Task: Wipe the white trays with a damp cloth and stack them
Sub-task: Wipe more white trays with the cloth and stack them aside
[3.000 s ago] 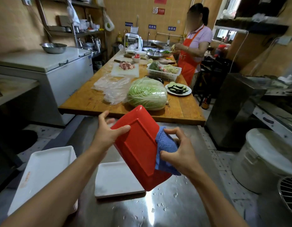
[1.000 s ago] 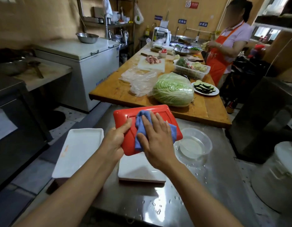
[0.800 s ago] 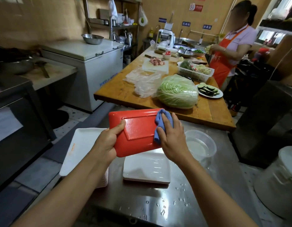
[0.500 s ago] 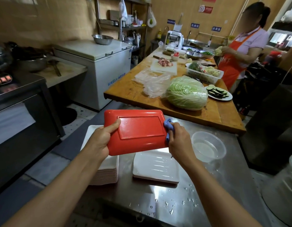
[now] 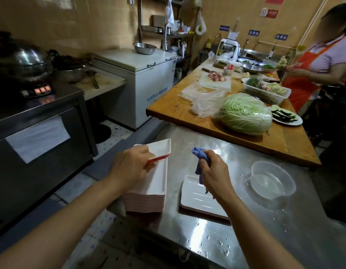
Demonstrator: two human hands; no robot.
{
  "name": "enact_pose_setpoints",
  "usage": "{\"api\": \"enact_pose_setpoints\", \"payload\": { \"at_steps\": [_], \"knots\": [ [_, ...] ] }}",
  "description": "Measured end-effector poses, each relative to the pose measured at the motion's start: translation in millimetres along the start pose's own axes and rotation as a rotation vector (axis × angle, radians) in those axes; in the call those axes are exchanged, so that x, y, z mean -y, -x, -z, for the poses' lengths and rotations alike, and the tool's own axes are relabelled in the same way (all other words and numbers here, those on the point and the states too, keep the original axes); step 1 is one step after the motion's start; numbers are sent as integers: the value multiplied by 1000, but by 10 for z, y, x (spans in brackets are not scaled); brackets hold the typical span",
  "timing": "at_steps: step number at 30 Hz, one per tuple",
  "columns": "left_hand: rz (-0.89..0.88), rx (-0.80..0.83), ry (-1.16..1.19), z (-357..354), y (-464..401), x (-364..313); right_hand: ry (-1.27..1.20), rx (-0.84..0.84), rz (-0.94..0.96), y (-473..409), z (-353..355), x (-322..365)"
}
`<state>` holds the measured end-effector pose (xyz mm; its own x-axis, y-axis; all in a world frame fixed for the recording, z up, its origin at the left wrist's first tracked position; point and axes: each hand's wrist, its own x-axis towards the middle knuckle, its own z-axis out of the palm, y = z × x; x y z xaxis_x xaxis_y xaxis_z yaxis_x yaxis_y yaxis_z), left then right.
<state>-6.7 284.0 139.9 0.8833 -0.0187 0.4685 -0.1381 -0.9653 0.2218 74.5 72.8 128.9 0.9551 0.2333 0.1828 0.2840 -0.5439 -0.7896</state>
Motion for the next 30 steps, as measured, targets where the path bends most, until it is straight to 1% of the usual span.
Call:
{"api": "enact_pose_setpoints", "payload": {
  "at_steps": [5,8,10,19,26,29,30],
  "knots": [
    [-143,110,-248,-126,179,-2,14,7,-10,57,-88,10],
    [-171,152,-308,-248,297,-4,11,9,-3,85,-92,-9],
    [-190,209,-334,-335,368,16,20,-3,-5,93,-85,-33],
    [-157,289,-289,-575,508,170,42,-51,-42,108,-54,-165],
    [-155,298,-212,-671,457,319,13,-51,-129,126,32,-276],
    [-95,370,-192,-744,404,342,-2,-56,-147,154,68,-297],
    [-73,424,-218,-783,385,360,-8,-56,-149,164,80,-309]
  ]
}}
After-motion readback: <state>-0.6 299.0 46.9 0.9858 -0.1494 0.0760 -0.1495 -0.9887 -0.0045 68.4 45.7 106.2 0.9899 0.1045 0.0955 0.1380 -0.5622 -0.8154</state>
